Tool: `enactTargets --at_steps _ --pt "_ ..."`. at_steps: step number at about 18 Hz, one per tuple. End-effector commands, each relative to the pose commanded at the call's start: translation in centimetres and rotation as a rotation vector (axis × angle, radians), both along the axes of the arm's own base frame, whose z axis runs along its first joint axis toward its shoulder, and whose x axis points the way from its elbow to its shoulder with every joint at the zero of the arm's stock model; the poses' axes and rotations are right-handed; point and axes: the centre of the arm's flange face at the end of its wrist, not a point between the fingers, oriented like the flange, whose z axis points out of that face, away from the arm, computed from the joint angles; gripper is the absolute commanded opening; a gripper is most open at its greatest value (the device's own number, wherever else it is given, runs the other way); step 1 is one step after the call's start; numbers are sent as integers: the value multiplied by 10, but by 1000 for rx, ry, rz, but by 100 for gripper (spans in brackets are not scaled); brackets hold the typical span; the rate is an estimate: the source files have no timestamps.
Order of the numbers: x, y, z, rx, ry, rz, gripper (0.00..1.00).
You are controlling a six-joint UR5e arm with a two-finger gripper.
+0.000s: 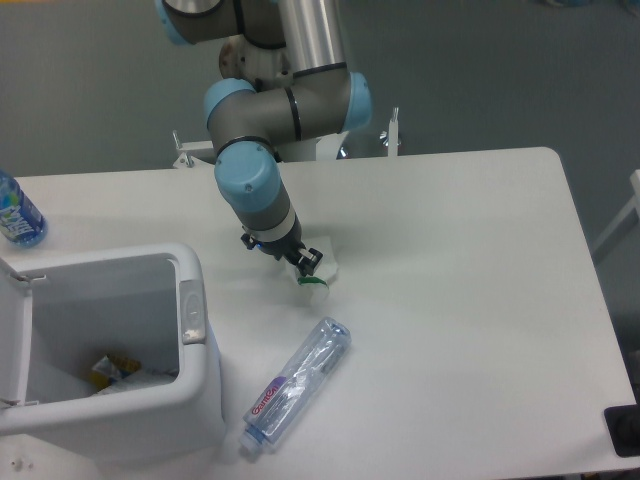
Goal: Place the trash in the trash can
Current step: 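Lower the gripper onto the cup and close on it, then lift the cup and carry it toward the white trash bin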
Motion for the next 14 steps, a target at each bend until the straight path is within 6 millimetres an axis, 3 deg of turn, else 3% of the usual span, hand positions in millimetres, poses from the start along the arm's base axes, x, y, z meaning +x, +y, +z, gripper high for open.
enactTargets --at_steps 2,5,7,10,12,14 --pt "-12 -5 6 6 4 14 0" --pt "-34 -16 44 60 31 61 0" --pt "-51 -26 83 125 -16 92 0" --pt "-84 -31 165 310 -83 162 0" --pt "-96 -24 207 455 -114 223 0" --pt "-94 -11 239 580 -162 367 0"
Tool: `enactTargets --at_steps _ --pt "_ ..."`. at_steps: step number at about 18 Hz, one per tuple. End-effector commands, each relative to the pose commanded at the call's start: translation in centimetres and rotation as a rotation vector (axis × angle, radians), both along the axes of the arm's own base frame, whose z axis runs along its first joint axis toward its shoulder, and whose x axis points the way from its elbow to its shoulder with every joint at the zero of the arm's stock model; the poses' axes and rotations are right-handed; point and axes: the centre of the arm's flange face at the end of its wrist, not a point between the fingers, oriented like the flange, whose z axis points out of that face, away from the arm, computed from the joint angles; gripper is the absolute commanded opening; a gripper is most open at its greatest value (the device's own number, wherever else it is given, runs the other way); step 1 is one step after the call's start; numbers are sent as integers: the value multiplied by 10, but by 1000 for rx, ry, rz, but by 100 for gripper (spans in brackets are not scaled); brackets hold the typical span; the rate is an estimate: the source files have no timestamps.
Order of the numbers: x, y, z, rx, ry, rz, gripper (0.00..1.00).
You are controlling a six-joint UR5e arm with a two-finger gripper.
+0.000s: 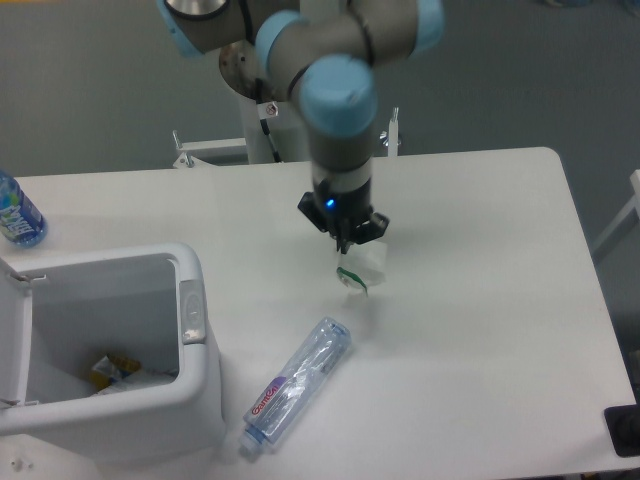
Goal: Place the trash in the trash can
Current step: 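Lift the cup and carry it toward the white trash bin, then open the gripper above the bin to drop the cup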
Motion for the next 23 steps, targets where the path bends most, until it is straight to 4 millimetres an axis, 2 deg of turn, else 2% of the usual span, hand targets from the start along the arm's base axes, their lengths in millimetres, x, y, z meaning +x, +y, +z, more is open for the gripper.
enactTargets --at_steps 4,7,8,9,11,14,17,18,19,20,21,23 --pt "2 24 75 204 -133 237 0" --pt "13 42 119 308 -182 267 0" --pt "26 51 131 346 -201 238 0" --pt "41 60 137 370 -219 205 0" --pt "68 77 132 366 -241 159 0" --pt "121 109 124 341 -265 59 0" --pt "148 122 115 321 -282 13 0" --pt "154 129 109 312 -287 -4 9" --pt "157 135 103 303 -289 -18 23" --pt "159 138 99 301 -290 -24 48" --pt "156 141 94 297 -290 -28 81" --pt "153 145 91 304 -285 -33 98"
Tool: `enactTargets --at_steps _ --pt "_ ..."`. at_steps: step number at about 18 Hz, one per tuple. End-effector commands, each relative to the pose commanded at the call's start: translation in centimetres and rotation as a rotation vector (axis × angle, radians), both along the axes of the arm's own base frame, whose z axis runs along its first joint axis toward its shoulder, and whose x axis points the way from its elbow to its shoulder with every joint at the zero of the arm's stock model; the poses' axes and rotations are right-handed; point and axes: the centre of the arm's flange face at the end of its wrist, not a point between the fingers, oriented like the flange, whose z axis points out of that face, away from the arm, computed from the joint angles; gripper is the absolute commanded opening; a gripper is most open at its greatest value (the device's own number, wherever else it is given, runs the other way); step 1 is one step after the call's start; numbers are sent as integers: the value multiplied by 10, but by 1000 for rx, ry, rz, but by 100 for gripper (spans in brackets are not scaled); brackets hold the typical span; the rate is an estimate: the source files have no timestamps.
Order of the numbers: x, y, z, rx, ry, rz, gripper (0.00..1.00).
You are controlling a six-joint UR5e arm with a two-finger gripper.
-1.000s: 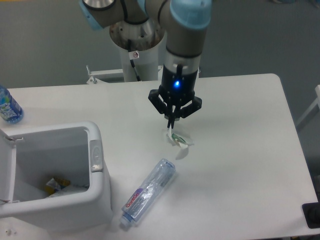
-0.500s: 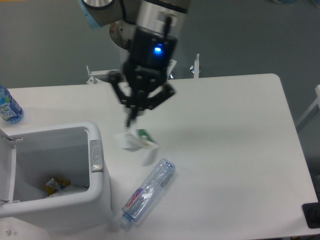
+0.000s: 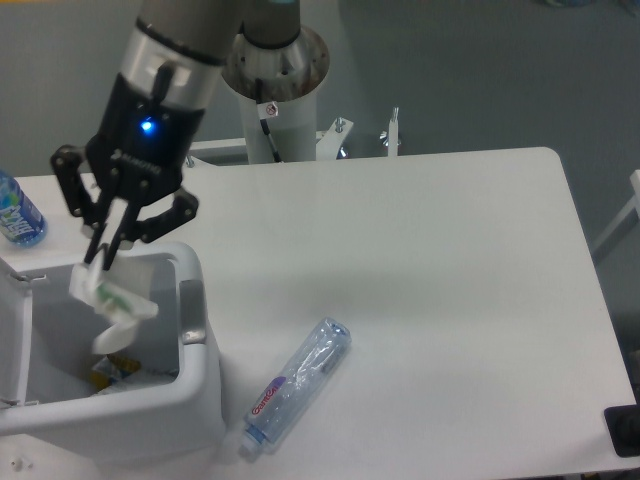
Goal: Place the trash in the trash can
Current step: 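Open the gripper above the bin to drop the cup, then move the open gripper over the clear water bottle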
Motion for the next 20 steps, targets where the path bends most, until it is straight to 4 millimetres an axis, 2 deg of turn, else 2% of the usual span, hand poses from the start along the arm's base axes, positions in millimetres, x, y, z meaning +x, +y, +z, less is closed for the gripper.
enactTargets --at_steps 4,7,8,10,12,13,15,17,20 --pt "-2 1 5 24 19 2 100" --pt "-19 -6 3 15 29 37 100" --pt "-30 -10 2 8 43 61 100" --pt "-66 -24 -1 -23 85 141 100" --pt "-99 -39 -12 -77 119 220 100" --pt "-113 -46 -21 -109 146 246 100" --pt "-135 -58 -51 -197 266 185 100" --pt "-154 -65 -96 -296 360 56 100" --pt "-171 -58 -167 -403 386 -83 100"
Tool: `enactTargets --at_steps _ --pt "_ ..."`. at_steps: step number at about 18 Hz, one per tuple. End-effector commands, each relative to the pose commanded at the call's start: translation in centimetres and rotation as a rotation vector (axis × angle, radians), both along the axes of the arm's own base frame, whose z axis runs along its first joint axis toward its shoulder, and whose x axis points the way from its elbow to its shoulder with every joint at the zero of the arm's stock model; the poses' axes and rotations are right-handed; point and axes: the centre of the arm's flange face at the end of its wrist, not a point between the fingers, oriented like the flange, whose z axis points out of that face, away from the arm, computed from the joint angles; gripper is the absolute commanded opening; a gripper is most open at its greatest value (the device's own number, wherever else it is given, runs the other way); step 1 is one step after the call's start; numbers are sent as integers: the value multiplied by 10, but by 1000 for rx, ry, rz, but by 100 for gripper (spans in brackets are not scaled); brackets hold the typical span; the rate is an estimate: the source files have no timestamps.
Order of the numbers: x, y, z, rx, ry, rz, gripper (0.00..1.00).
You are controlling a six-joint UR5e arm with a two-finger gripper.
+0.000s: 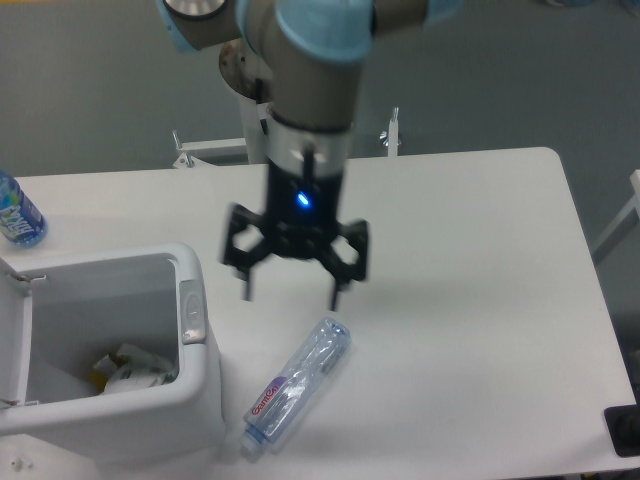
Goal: Place the trash in the trash can
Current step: 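Move the open gripper over the clear water bottle, then lower onto the bottle's middle and close the gripper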
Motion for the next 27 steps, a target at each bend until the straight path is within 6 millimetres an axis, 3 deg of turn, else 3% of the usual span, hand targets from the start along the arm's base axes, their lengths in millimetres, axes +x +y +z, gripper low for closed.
enactTargets --at_steps 3,6,9,11,14,27 --pt "-11 -3 -52 -131 26 -39 100" --pt "-5 -6 -91 -144 32 -91 100" --pt "4 2 -109 -104 50 -75 100" --pt "14 12 -141 -130 21 -99 100" --pt "18 19 -167 -157 -6 -116 100" --pt "23 28 -208 -203 -34 -141 100"
